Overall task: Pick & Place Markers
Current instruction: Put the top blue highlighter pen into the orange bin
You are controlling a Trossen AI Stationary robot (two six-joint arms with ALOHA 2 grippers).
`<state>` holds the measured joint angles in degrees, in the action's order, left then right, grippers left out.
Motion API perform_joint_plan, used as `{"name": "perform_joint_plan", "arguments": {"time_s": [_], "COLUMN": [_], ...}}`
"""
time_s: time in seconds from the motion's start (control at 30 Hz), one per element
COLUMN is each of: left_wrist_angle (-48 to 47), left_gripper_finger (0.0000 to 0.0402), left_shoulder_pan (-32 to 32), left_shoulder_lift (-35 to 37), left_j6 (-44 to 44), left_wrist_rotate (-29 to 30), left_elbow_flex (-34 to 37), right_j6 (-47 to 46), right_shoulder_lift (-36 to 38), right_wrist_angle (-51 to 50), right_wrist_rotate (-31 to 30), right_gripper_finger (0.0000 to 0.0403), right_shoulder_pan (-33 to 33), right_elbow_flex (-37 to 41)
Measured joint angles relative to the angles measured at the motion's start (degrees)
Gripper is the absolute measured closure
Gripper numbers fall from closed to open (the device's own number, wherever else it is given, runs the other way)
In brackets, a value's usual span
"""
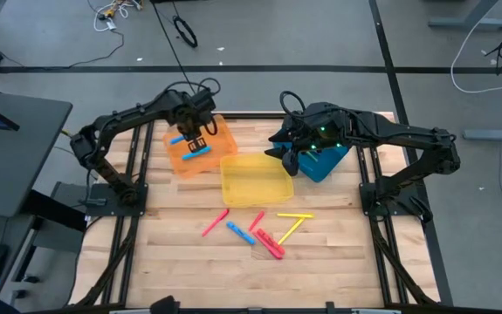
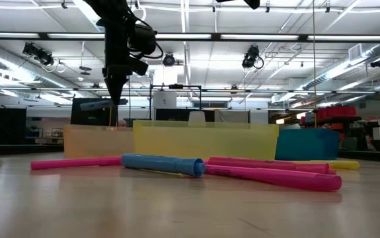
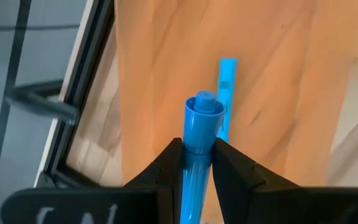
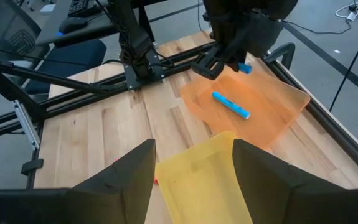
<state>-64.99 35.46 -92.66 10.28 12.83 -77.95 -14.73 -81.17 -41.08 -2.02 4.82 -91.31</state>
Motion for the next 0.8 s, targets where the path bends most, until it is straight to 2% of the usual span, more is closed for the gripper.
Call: {"name": "perform_joint_plan", "arguments": {"time_s": [0.6, 0.8], "left_wrist_angle": [4.7, 8.1], "left_gripper_finger": [0.033, 0.033], "left_shoulder_pan": [2.0, 2.8], "left_shoulder_lift": [-13.0, -14.5], "left_j6": [4.0, 4.5], "left_wrist_rotate": [-4.3, -6.7], "left_elbow_flex": [0.0, 0.4], "right_j6": [0.1, 0.0], "right_shoulder_lift": [0.0, 0.0], "right_wrist_angle": [0.0, 0.0], "right_wrist_rotate": [0.0, 0.0], "right_gripper_finger": [0.0187, 0.0187], "right_shoulder_pan": [0.0, 0.0], "right_elbow_flex": [0.0, 0.0]}}
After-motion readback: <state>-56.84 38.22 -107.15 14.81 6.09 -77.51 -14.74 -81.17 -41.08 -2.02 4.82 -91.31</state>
